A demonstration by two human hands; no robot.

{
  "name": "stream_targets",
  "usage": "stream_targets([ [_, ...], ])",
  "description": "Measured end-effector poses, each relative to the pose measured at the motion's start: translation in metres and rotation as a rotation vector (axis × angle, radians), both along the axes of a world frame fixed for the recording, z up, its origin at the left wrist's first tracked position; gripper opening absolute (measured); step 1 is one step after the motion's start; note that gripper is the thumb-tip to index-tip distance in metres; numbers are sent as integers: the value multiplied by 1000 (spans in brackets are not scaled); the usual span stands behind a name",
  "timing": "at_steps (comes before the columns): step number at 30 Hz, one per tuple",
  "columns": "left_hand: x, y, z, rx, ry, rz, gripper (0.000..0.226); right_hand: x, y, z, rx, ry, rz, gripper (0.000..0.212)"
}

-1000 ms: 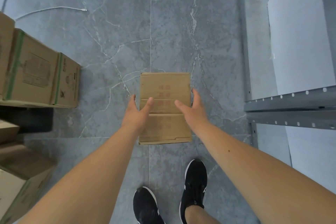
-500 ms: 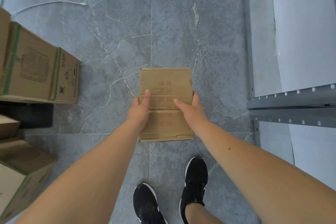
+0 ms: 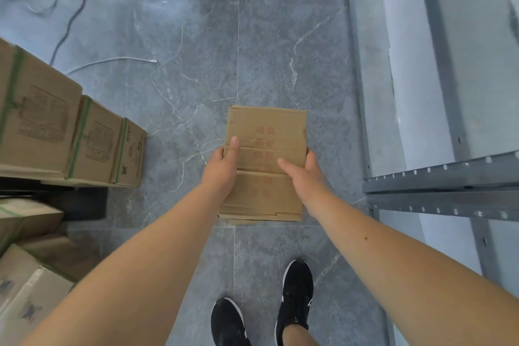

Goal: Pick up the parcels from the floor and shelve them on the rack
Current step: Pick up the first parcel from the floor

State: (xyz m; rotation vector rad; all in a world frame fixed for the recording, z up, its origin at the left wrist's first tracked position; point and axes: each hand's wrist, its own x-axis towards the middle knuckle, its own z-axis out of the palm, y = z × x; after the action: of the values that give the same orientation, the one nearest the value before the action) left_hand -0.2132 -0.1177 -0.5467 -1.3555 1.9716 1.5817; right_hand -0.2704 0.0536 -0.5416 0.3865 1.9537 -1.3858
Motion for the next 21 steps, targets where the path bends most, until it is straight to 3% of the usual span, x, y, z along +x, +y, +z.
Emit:
stream_targets([
  [11,-24,-8,132,-71,87,35,57,-31,-2,127,0,108,18,74],
  [15,-26,-14,176,-59,75,0,71,-34,-6,170,-33,125,10,74],
  [21,-24,-24,242,-33,120,49,73,-32,-11,238,-86,160,-13,71],
])
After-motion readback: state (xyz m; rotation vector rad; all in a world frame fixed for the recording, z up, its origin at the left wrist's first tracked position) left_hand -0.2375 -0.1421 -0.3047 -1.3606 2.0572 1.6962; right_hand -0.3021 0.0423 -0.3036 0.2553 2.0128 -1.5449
